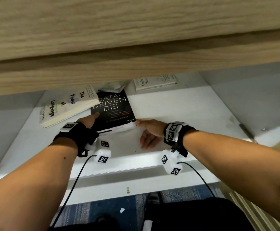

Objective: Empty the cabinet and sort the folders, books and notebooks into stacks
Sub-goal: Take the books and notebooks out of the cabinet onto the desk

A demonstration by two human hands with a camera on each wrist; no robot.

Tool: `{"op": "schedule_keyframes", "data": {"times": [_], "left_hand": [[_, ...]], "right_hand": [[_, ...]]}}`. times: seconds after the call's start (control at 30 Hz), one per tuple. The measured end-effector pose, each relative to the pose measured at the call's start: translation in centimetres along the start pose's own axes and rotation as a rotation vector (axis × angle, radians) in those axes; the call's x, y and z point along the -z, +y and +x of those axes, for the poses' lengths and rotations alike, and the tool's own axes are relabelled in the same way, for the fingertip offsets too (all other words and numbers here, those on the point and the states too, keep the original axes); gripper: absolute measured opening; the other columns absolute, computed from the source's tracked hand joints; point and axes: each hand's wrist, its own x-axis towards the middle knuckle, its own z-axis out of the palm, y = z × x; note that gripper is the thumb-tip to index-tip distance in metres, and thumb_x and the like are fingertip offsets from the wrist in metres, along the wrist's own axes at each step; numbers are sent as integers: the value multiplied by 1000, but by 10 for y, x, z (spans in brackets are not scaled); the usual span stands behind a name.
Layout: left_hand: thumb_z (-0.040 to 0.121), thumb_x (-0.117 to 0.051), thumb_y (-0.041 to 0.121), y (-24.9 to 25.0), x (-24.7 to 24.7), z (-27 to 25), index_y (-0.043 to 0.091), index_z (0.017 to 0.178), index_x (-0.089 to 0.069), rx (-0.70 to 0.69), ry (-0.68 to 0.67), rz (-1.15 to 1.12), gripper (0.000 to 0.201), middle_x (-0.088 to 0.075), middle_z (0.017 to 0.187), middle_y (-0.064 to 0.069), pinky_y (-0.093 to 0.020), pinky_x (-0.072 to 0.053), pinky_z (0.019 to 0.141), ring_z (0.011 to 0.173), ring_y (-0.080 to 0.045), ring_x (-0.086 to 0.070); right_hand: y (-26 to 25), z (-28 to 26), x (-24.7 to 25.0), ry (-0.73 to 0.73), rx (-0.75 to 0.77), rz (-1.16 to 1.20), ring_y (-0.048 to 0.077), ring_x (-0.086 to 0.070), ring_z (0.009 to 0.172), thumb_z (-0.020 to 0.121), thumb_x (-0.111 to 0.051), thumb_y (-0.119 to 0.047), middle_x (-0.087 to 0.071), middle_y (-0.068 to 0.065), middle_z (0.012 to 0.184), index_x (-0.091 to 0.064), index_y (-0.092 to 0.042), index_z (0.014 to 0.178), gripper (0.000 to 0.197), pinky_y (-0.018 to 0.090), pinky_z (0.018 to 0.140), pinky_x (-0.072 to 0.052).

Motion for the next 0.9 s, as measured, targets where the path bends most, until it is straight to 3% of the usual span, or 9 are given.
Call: {"op": "schedule_keyframes", "data": {"times": [0.07, 0.1, 0.13, 0.2, 0.43, 0.53, 0.63, 0.7, 0.9], "left_hand": [[65, -77, 59, -4, -2, -20, 6, 123, -61, 60, -76, -60, 80, -63, 124, -18, -43, -54, 90, 106, -36, -65], [70, -75, 58, -3, -4, -37, 3, 111, -63, 75, -95, -91, 69, -69, 106, -21, -39, -60, 69, 84, -33, -71], [82, -68, 51, -1, -7, -57, 2, 97, -61, 82, -125, -153, 52, -70, 83, -21, -28, -56, 46, 59, -28, -70], [98, -52, 35, -5, -11, -77, 4, 87, -57, 69, -198, -202, 32, -66, 54, -13, -17, -41, 28, 35, -19, -60], [93, -60, 25, -9, -8, -142, 8, 84, -60, 39, -325, -389, 19, -67, 55, -8, -17, -47, 34, 41, -16, -63], [89, -66, 30, -18, -22, -164, 15, 85, -62, 7, -436, -241, 16, -67, 59, 1, -17, -51, 41, 46, -9, -63], [91, -62, 37, -14, -38, -172, 15, 95, -63, -53, -506, -106, 23, -67, 70, 2, -19, -53, 44, 54, -8, -64], [92, -58, 44, -6, -43, -169, 11, 103, -63, -86, -542, 5, 35, -70, 79, -3, -20, -56, 48, 61, -12, -67], [95, -57, 31, 16, -19, -113, 16, 87, -64, -240, -358, 254, 18, -61, 90, -14, -28, -43, 64, 71, -26, -57]], "right_hand": [[-2, -10, -1, 17, -29, -5, 22, -66, 48, 95, -39, -58, -64, 8, 55, -56, -14, 92, 47, 27, 47, -55], [-2, -12, 0, 46, -14, 14, 24, -65, 50, 94, -40, -60, -63, 9, 60, -60, -13, 94, 51, 28, 48, -55], [-1, -15, 3, 86, 18, 51, 26, -65, 55, 93, -41, -61, -60, 11, 70, -63, -14, 101, 53, 31, 51, -56], [2, -22, 10, 166, 60, 186, 29, -64, 64, 91, -41, -65, -56, 12, 82, -63, -16, 108, 56, 41, 64, -58], [9, -54, 26, 119, -35, 674, 40, -65, 91, 78, -39, -81, -65, 26, 103, -43, -11, 131, 87, 51, 81, -52], [14, -61, 17, 40, -36, 747, 35, -64, 108, 80, -60, -63, -63, 20, 123, -50, -7, 134, 78, 51, 93, -51], [27, -66, 12, 73, -5, 773, 31, -73, 80, 90, -63, -19, -72, 20, 100, -51, -3, 135, 49, 51, 68, -59], [36, -69, 17, 141, 4, 774, 32, -73, 69, 91, -61, -11, -73, 21, 90, -53, -2, 130, 41, 48, 54, -58], [66, -72, 40, 196, 95, 783, 29, -73, 77, 86, -60, -10, -73, 19, 97, -60, -2, 117, 32, 42, 62, -61]]}}
